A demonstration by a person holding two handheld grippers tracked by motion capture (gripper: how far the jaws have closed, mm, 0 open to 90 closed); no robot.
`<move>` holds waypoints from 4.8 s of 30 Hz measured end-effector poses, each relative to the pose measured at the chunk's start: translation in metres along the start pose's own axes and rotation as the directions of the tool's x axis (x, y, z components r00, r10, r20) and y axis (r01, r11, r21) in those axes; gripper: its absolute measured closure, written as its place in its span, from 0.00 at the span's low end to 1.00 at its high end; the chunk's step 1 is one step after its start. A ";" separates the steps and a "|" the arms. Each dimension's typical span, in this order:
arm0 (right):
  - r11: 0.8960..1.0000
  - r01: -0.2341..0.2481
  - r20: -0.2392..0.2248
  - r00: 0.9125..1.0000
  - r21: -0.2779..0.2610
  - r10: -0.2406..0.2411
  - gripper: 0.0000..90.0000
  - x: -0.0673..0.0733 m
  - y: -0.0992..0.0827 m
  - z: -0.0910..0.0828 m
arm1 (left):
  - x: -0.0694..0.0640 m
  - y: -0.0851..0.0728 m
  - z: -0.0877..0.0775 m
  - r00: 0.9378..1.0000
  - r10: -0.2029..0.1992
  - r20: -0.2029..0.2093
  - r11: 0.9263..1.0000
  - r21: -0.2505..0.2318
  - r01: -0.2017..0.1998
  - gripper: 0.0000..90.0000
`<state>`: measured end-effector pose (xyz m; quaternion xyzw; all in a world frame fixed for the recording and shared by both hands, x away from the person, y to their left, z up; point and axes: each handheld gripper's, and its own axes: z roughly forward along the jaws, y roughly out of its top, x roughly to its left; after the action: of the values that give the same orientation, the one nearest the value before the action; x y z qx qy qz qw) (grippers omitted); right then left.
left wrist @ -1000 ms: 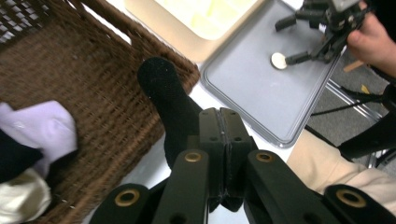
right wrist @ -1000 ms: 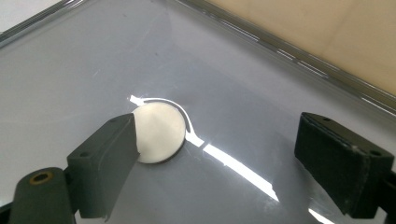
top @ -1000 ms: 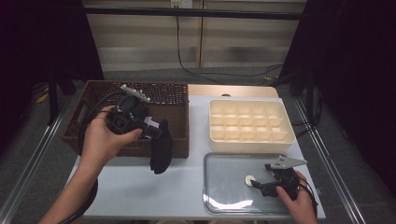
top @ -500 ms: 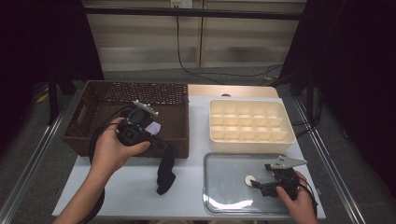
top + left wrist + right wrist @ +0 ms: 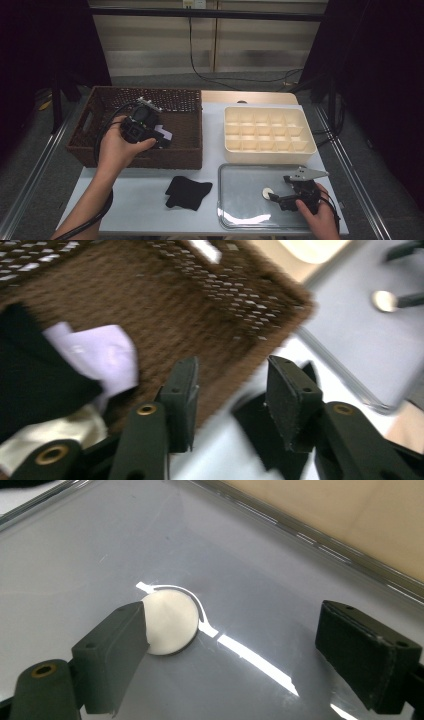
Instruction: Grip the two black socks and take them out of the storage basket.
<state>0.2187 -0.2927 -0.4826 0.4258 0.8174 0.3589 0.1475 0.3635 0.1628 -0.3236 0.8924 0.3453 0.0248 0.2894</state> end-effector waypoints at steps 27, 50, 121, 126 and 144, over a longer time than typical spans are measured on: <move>1.000 -0.001 0.000 1.000 0.002 0.001 0.14 0.000 0.000 0.000 | 0.069 -0.006 0.036 0.977 -0.153 -0.151 0.988 -0.028 0.150 0.49; 1.000 -0.001 -0.001 1.000 0.002 0.001 0.14 0.000 0.000 0.000 | 0.089 -0.020 0.059 0.964 -0.153 -0.217 0.986 0.030 0.163 0.49; 1.000 -0.006 -0.001 1.000 0.002 0.006 0.14 0.000 0.000 0.000 | 0.046 0.052 -0.054 0.996 -0.054 -0.066 0.999 -0.009 0.053 0.98; 1.000 -0.003 -0.001 1.000 0.001 0.003 0.14 0.000 0.000 0.000 | 0.041 0.058 -0.062 0.997 -0.039 -0.061 0.999 -0.005 0.038 0.97; 1.000 -0.001 0.000 1.000 0.000 0.001 0.14 0.000 0.000 0.000 | 0.029 0.072 -0.090 0.999 -0.024 -0.049 1.000 -0.007 0.024 0.97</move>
<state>0.2191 -0.2929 -0.4825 0.4263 0.8170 0.3593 0.1473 0.4075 0.1831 -0.2149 0.8864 0.3629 0.0443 0.2839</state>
